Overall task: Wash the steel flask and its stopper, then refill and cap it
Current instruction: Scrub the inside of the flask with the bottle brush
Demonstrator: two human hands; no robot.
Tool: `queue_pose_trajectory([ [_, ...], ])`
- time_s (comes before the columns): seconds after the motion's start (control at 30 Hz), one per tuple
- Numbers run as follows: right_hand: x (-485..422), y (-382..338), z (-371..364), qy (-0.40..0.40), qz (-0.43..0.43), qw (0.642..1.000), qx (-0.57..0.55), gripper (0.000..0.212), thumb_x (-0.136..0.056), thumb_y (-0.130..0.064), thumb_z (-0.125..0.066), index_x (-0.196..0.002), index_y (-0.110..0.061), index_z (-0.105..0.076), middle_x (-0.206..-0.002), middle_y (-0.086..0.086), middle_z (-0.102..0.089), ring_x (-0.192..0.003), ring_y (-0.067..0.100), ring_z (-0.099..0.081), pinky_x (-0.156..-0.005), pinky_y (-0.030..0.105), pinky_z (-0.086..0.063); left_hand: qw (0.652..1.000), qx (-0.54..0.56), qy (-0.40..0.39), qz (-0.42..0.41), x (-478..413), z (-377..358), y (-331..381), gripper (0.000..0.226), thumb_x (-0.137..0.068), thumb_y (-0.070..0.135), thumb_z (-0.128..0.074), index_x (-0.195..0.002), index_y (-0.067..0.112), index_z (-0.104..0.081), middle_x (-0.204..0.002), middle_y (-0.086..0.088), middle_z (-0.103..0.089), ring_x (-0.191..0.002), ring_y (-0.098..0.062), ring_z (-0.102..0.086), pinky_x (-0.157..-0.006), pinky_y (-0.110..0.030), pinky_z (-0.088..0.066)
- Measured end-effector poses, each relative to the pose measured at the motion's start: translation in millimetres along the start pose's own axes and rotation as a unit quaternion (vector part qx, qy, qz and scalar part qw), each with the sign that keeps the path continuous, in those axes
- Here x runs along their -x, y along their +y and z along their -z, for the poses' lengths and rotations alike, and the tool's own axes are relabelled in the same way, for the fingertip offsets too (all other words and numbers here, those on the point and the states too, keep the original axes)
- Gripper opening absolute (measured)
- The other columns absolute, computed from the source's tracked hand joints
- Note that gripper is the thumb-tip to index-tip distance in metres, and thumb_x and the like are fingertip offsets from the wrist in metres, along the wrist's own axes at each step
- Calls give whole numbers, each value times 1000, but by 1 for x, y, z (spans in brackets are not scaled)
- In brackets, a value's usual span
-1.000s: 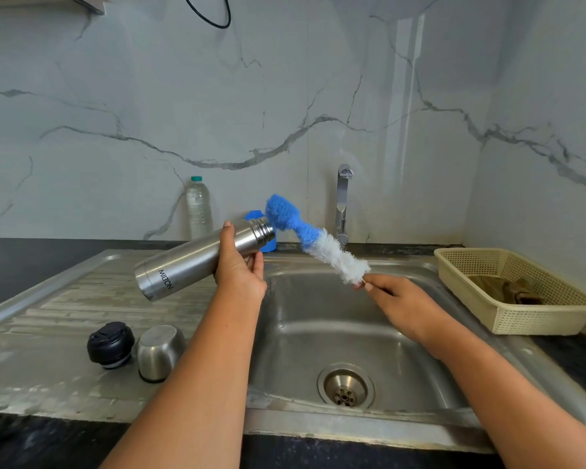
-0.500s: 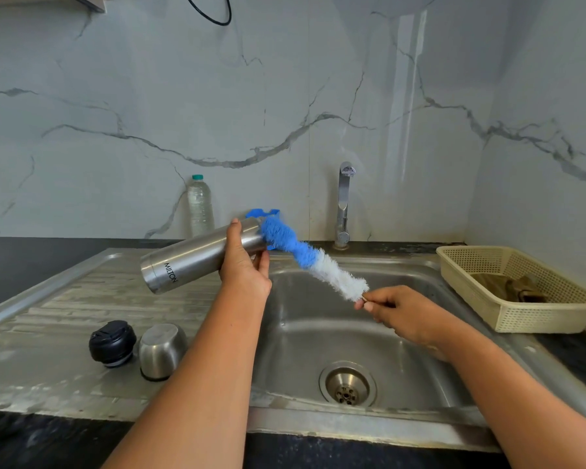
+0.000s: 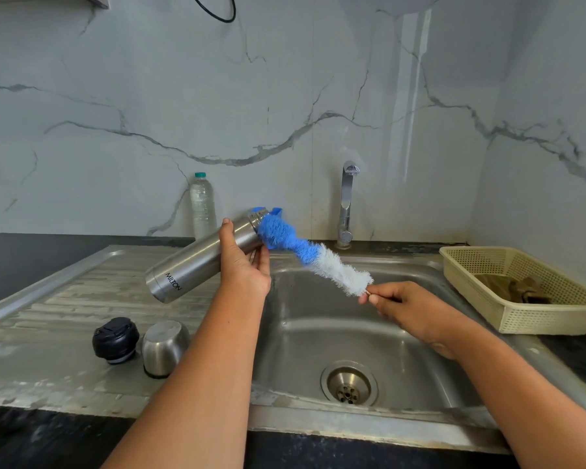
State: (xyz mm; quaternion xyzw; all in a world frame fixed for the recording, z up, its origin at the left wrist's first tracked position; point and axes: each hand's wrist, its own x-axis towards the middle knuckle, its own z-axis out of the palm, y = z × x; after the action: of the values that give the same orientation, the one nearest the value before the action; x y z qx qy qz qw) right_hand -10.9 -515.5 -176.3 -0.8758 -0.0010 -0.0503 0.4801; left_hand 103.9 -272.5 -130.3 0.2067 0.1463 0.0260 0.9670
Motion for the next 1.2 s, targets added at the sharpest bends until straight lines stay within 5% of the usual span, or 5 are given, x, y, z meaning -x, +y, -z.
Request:
queue_pose_trajectory([
  [0.17, -4, 0, -3, 25, 12, 1000, -1, 21, -104, -24, -57, -102, -30, -76, -63, -36, -59, -72, -1, -52, -70, 19, -39, 1000, -13, -11, 5, 3, -2, -6, 77, -73, 48, -92, -131, 13, -57, -124, -9, -66, -104, -20, -69, -87, -33, -64],
  [0.3, -7, -2, -6, 65, 14, 998, 1, 21, -104, -26, -58, -100, -34, -77, -88, -12, -70, -82, 6, -55, -76, 23, -44, 997, -64, -48, -5, 8, -5, -16, 67, -73, 42, -93, -127, 17, -60, -127, -9, -63, -111, -21, -67, -89, -31, -63],
  [0.47, -7, -2, 1, 102, 11, 994, 32, 22, -106, -27, -54, -102, -31, -75, -60, -23, -54, -63, 0, -46, -62, 20, -36, 989, -122, -69, -39, 11, -7, -19, 50, -75, 35, -92, -113, 22, -62, -126, -2, -64, -118, -21, -64, -82, -26, -61],
  [0.67, -5, -2, 5, 48, 4, 995, 90, 23, -106, -31, -52, -99, -37, -74, -66, -5, -51, -64, 15, -42, -61, 27, -37, 992, -89, -56, -65, 5, -2, -10, 63, -75, 33, -92, -127, 21, -60, -123, 1, -71, -108, -15, -71, -71, -22, -59],
  [1.2, -5, -1, 12, 69, 3, 994, 79, 27, -107, -33, -50, -95, -32, -74, -70, -1, -45, -67, 16, -42, -64, 30, -36, 981, -148, -107, -67, 5, -1, -20, 54, -77, 30, -90, -123, 22, -63, -125, -1, -73, -114, -17, -71, -88, -28, -60],
])
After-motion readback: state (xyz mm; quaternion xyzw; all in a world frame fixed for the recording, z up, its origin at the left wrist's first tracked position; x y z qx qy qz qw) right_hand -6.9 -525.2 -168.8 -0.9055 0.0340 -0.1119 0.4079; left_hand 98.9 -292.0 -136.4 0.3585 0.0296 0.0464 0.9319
